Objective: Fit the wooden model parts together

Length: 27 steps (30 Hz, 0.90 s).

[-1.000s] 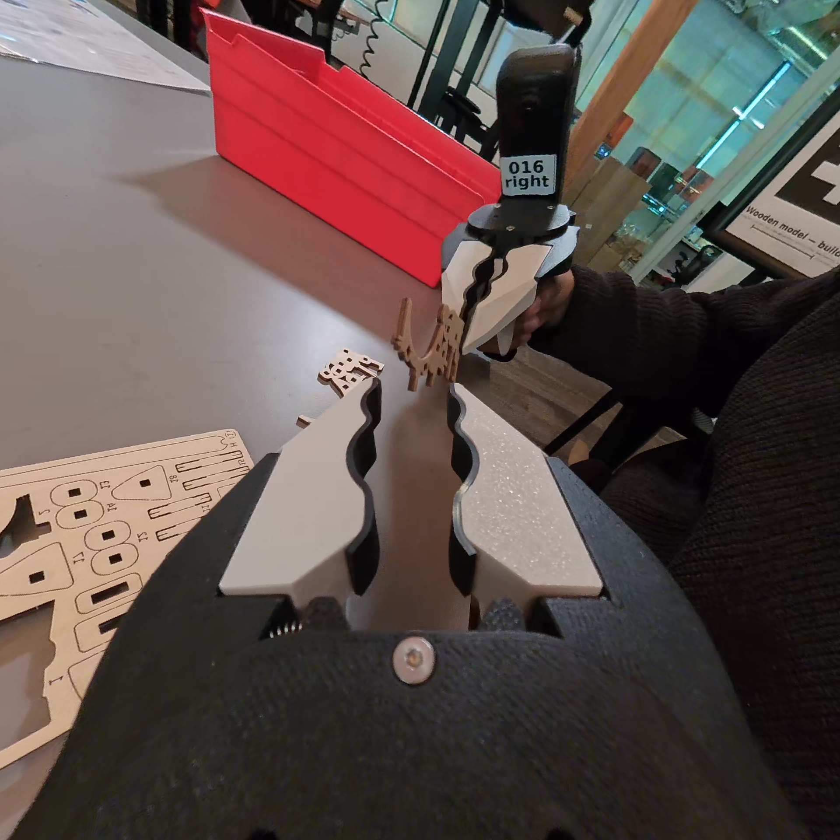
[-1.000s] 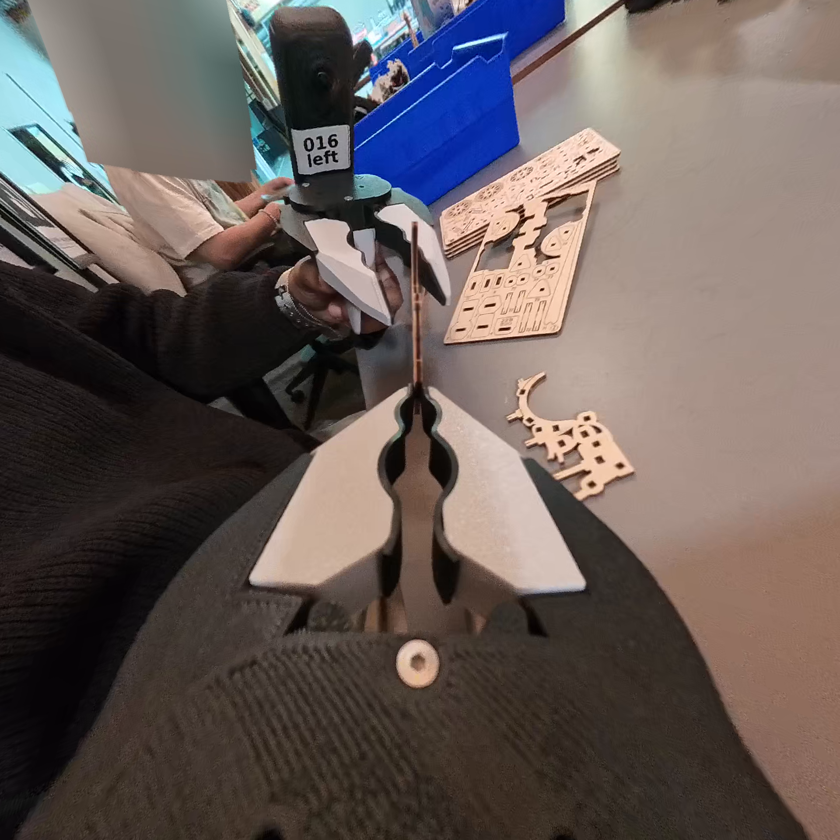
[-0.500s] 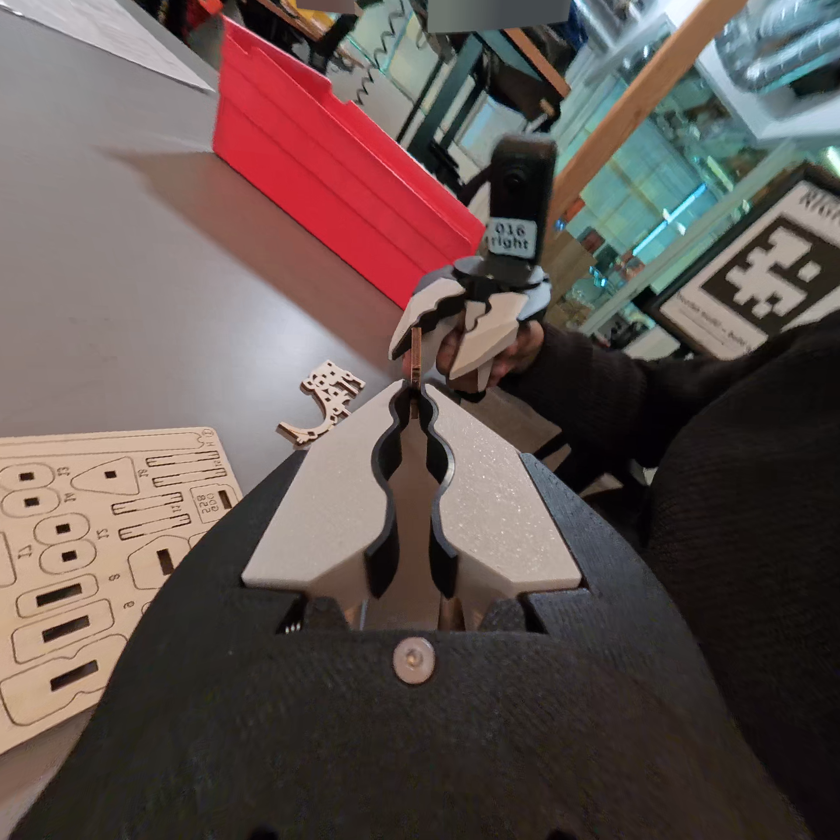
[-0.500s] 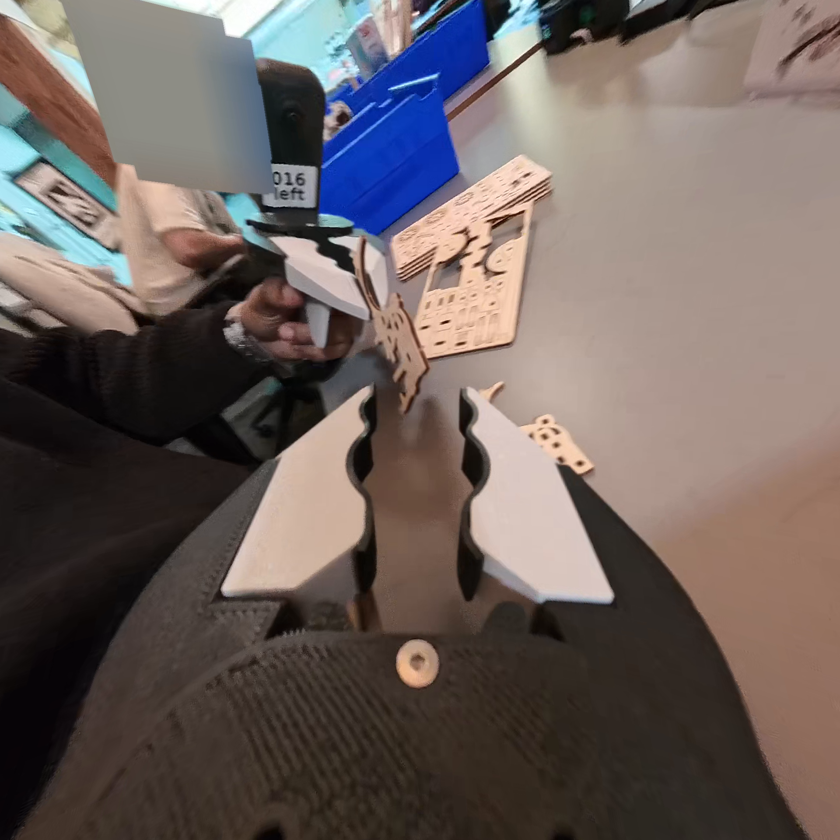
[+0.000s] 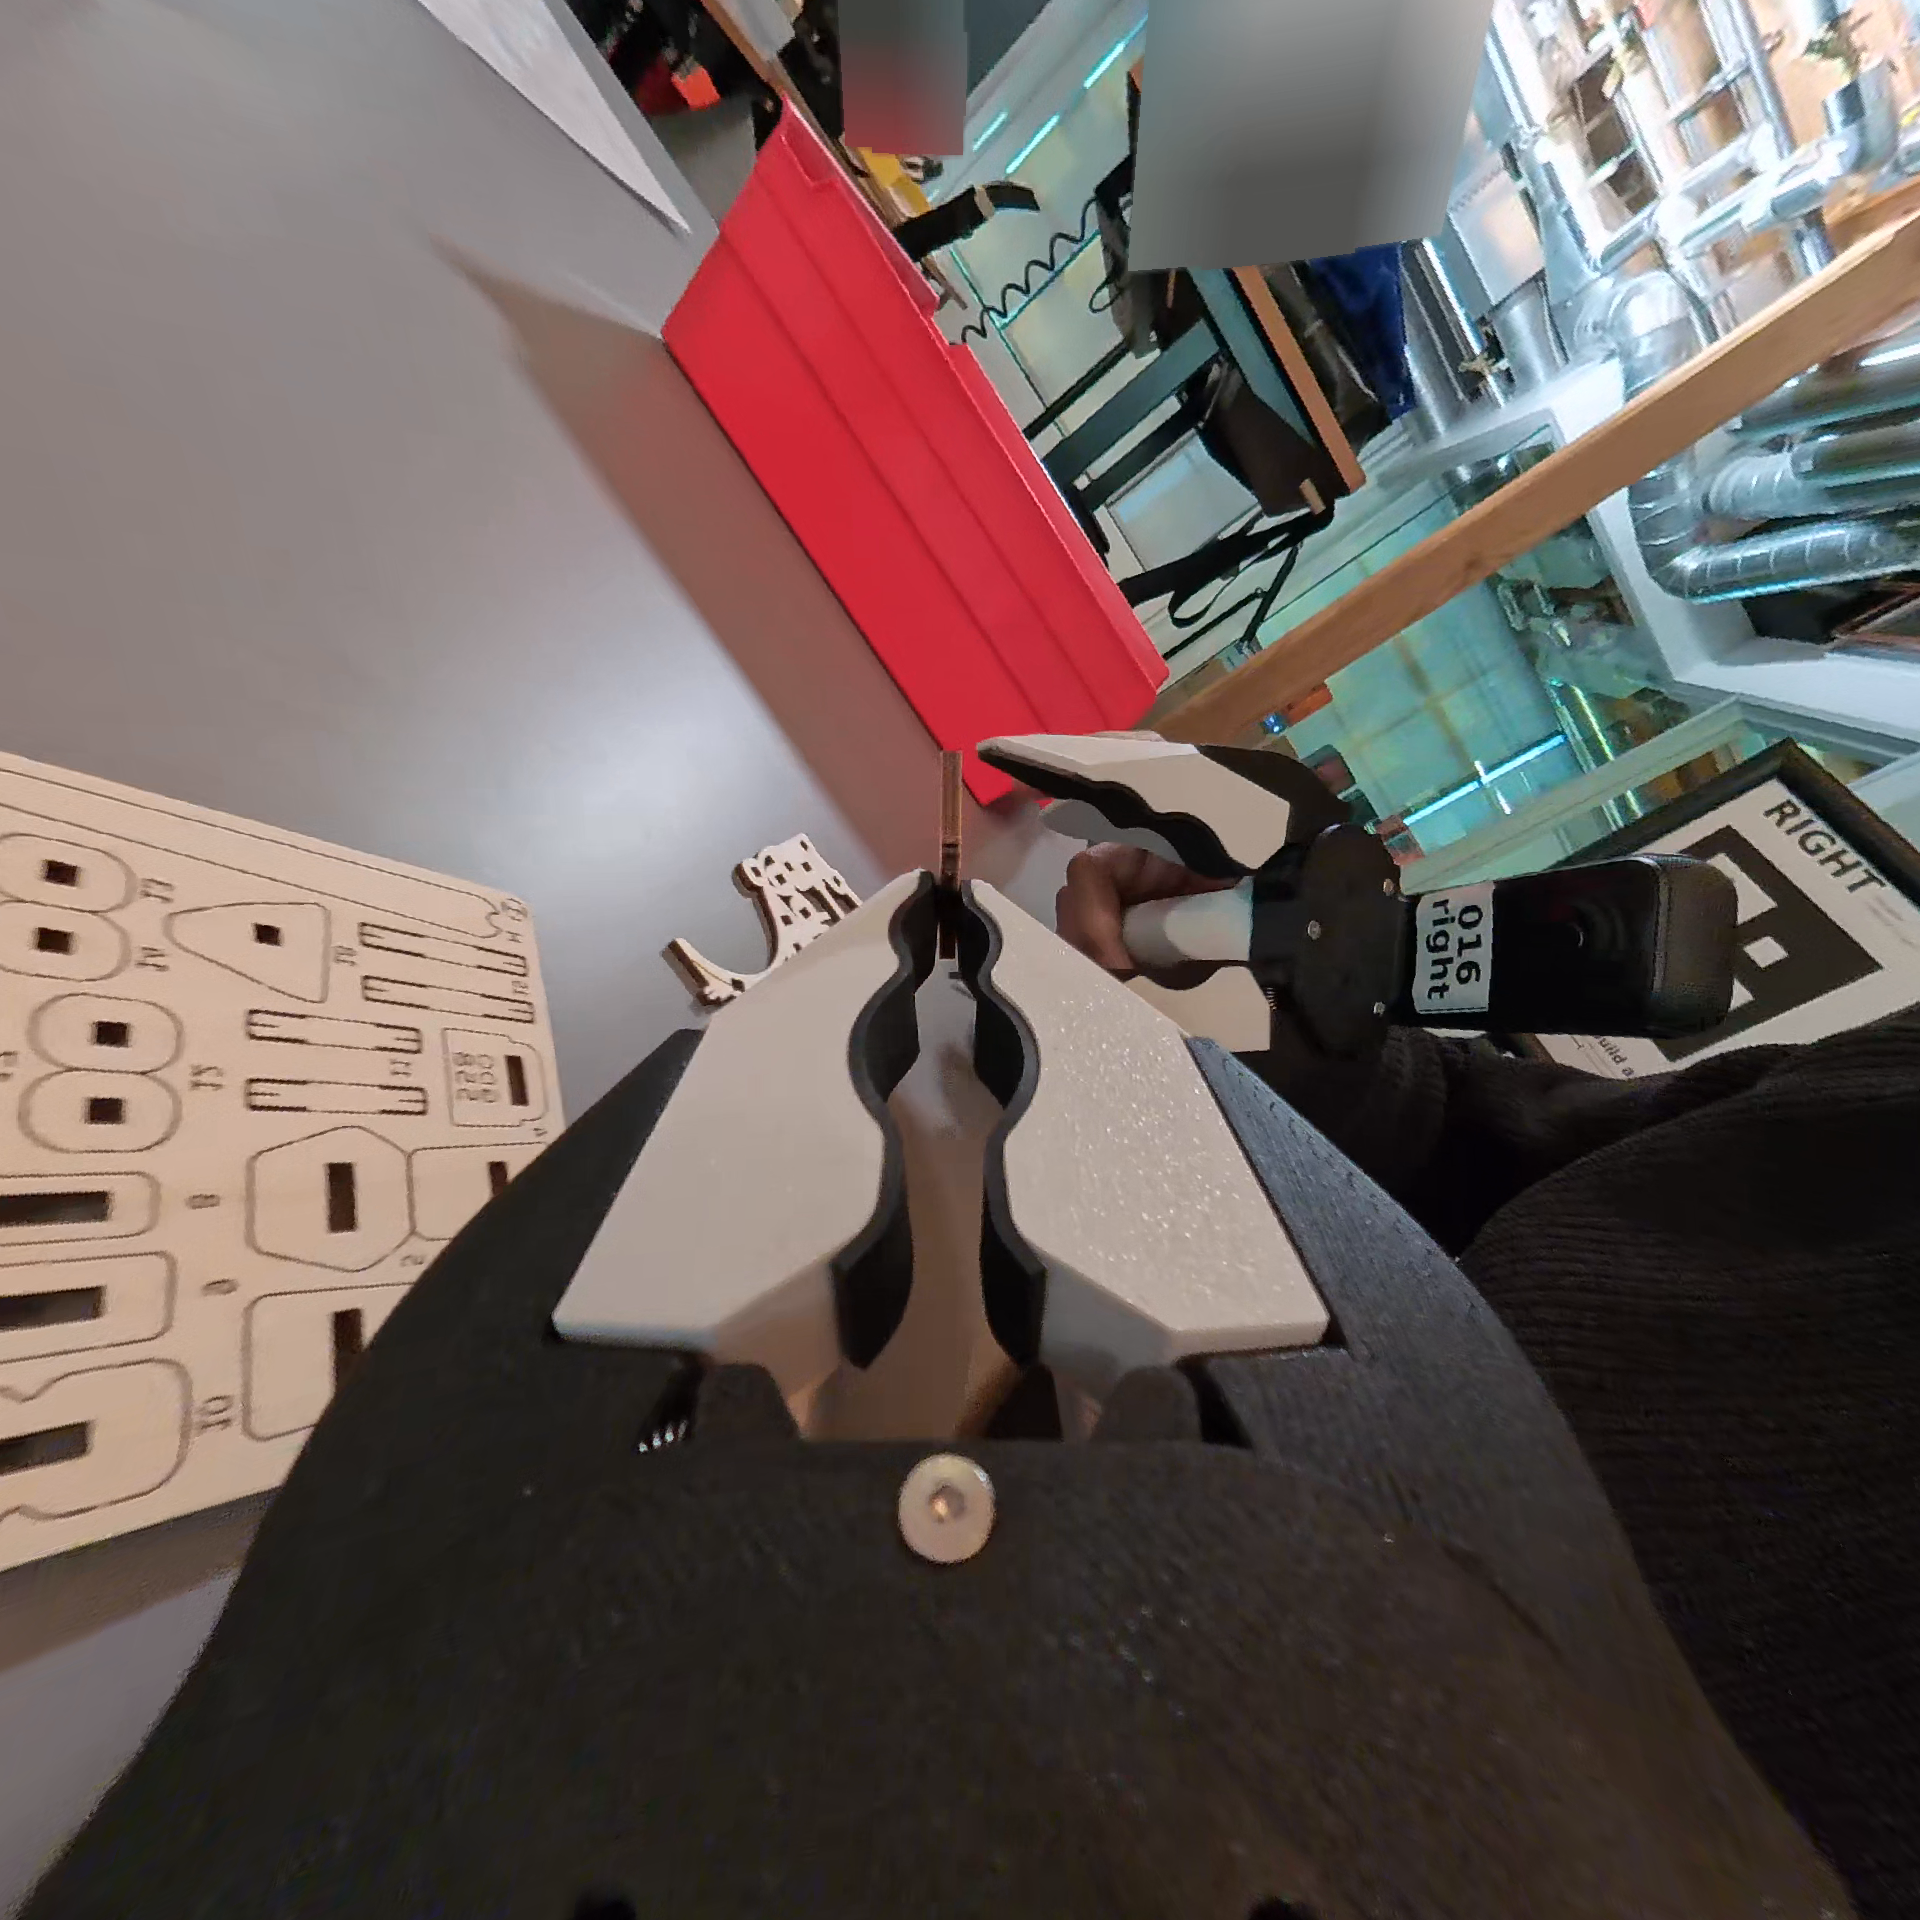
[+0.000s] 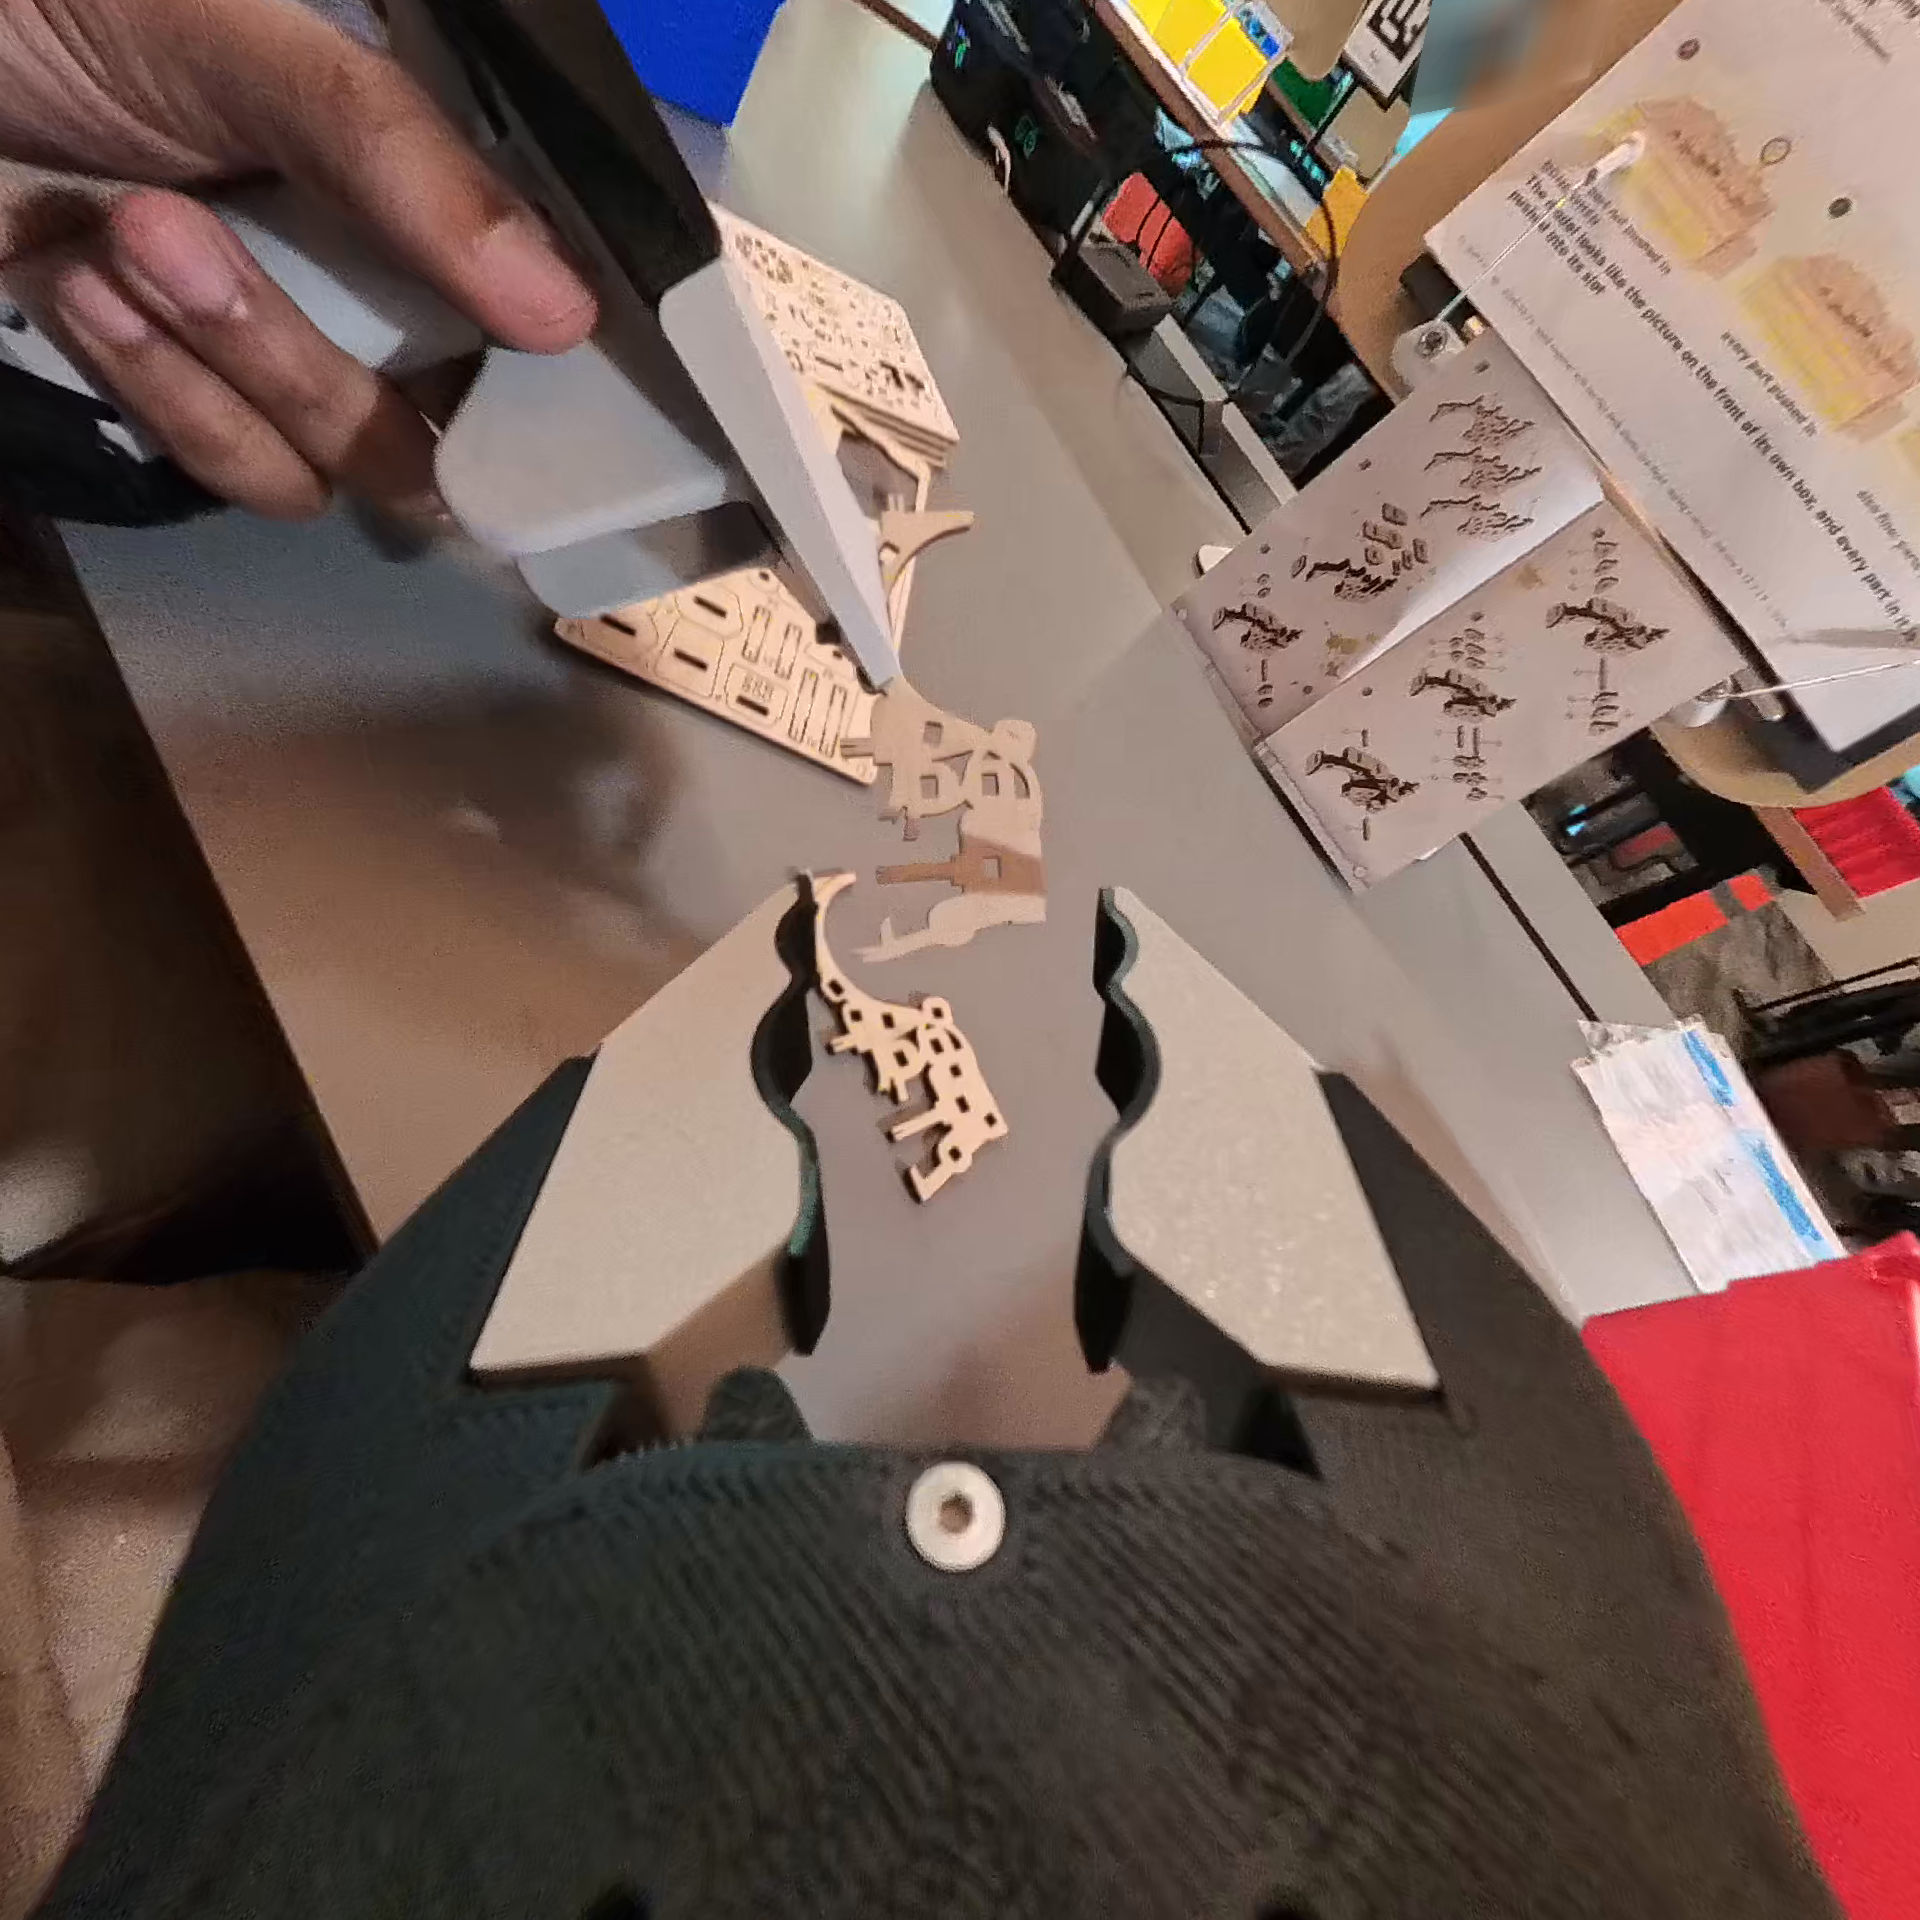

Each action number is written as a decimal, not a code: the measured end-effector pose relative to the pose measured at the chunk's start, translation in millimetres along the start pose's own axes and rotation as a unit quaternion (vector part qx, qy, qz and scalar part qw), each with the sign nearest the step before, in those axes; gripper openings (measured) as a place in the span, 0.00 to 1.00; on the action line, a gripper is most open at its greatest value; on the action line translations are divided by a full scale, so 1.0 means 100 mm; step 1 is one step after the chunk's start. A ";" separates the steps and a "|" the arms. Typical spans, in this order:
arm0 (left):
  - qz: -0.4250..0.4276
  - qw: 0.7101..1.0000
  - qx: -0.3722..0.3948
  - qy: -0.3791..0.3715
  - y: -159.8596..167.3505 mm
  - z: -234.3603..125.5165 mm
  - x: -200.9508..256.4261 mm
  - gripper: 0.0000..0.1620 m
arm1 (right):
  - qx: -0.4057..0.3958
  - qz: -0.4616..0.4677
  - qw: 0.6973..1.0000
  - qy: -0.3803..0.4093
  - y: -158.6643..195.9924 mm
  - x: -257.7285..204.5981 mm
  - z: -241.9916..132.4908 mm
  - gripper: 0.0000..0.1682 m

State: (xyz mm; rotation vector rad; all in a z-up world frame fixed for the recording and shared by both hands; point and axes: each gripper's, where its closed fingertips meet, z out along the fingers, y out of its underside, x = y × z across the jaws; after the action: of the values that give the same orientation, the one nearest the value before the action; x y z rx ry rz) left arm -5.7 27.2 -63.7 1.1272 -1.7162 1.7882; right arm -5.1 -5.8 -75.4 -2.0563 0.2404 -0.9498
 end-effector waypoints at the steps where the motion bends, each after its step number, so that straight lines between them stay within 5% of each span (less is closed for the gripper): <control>1: 0.001 1.000 -0.003 0.001 0.02 0.02 0.01 0.00 | -0.009 -0.005 1.000 0.002 0.03 0.00 0.01 0.33; 20: 0.003 1.000 -0.023 0.003 0.12 0.09 0.04 0.01 | -0.026 -0.016 1.000 0.000 0.08 -0.02 0.02 0.19; 24: 0.005 1.000 -0.029 0.001 0.12 0.09 0.02 0.17 | -0.034 -0.041 0.999 0.011 0.15 0.07 0.00 0.19; 27: 0.028 0.999 -0.036 -0.013 0.11 0.04 -0.02 0.21 | -0.033 -0.059 0.998 0.003 0.21 0.13 -0.03 0.19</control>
State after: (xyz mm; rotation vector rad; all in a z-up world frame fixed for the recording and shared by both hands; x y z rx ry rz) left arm -11.2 21.9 -72.6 1.0872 -1.8297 1.7355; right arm 5.0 -26.8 -83.6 -2.1470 0.1566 -1.0313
